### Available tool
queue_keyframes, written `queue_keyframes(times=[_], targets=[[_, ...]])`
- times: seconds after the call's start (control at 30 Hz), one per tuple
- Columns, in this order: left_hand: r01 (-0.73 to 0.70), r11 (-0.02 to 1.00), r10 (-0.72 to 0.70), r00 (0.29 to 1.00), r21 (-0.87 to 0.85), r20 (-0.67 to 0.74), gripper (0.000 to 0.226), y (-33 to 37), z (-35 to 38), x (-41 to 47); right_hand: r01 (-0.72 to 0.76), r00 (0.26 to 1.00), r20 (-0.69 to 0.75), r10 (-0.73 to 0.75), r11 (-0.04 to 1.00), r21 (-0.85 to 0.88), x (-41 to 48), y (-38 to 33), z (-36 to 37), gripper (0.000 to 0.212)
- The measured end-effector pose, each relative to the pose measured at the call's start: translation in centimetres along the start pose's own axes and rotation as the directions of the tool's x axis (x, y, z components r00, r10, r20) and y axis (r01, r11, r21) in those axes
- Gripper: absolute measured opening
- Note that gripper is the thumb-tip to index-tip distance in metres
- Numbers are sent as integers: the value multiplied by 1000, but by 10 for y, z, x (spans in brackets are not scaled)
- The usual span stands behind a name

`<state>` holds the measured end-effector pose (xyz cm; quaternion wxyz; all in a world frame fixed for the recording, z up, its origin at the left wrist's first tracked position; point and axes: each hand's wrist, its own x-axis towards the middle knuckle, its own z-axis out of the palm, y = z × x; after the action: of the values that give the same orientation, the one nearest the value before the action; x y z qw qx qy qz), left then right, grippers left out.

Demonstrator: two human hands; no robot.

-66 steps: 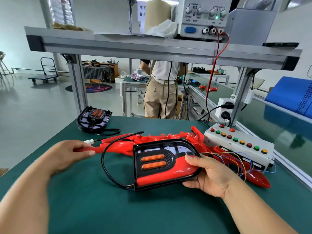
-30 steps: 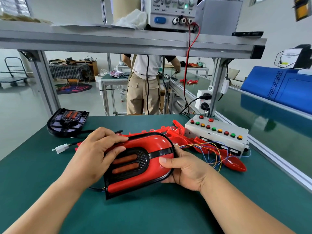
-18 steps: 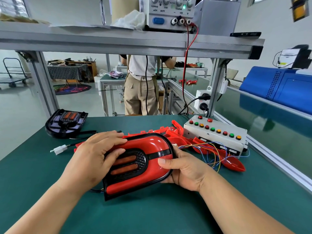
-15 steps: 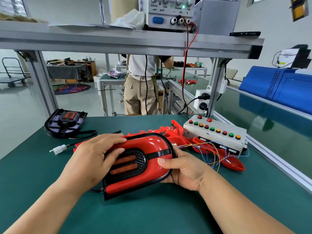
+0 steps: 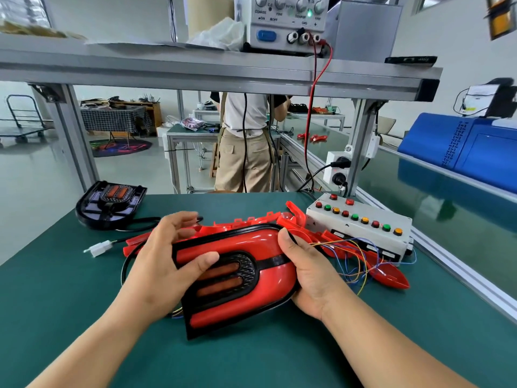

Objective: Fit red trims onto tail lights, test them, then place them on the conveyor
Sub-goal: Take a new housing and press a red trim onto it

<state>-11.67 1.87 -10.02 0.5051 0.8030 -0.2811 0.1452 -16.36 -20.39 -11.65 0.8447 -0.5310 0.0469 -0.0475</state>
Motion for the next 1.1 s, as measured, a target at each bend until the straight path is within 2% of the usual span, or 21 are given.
queue_keyframes(times=[0.03, 0.1, 0.17, 0.27, 0.4, 0.63, 0.77, 0.9, 1.0, 1.1], targets=[[111, 986, -105, 993, -123, 49, 46, -2, 1, -1, 6, 1000, -12, -6, 1000, 1, 0, 0, 1, 49], [249, 902, -191, 963, -352, 191, 42, -5, 2, -5, 7, 1000, -28, -8, 1000, -3, 0, 1, 2, 54], [323, 763, -185, 939, -560, 290, 37, -7, 4, -6, 14, 1000, -25, -15, 1000, -18, 0, 3, 0, 60], [357, 622, -188, 932, -697, 310, 32, -7, 7, -5, 42, 999, 8, -42, 998, -55, -1, 2, 1, 71], [298, 625, -230, 954, -722, 195, 25, -5, 13, -7, 43, 997, 65, -39, 997, -67, -1, 0, 1, 101], [215, 761, -179, 977, -612, 120, 21, 1, 17, -8, 83, 996, 28, -81, 990, -112, 0, 0, 2, 103], [131, 844, -125, 991, -519, 47, 23, 3, 17, -8, 66, 996, 62, -58, 989, -134, -1, -1, 0, 99], [123, 822, -125, 992, -555, 36, 33, 3, 17, -7, 58, 994, 96, -47, 992, -108, -3, -3, 1, 89], [182, 672, -206, 977, -717, 55, 25, 9, 18, -6, 57, 994, 94, -50, 996, -70, -2, -4, 3, 91], [199, 618, -233, 970, -760, 65, 16, 12, 18, -6, 55, 995, 90, -51, 998, -41, -1, -6, 4, 90]])
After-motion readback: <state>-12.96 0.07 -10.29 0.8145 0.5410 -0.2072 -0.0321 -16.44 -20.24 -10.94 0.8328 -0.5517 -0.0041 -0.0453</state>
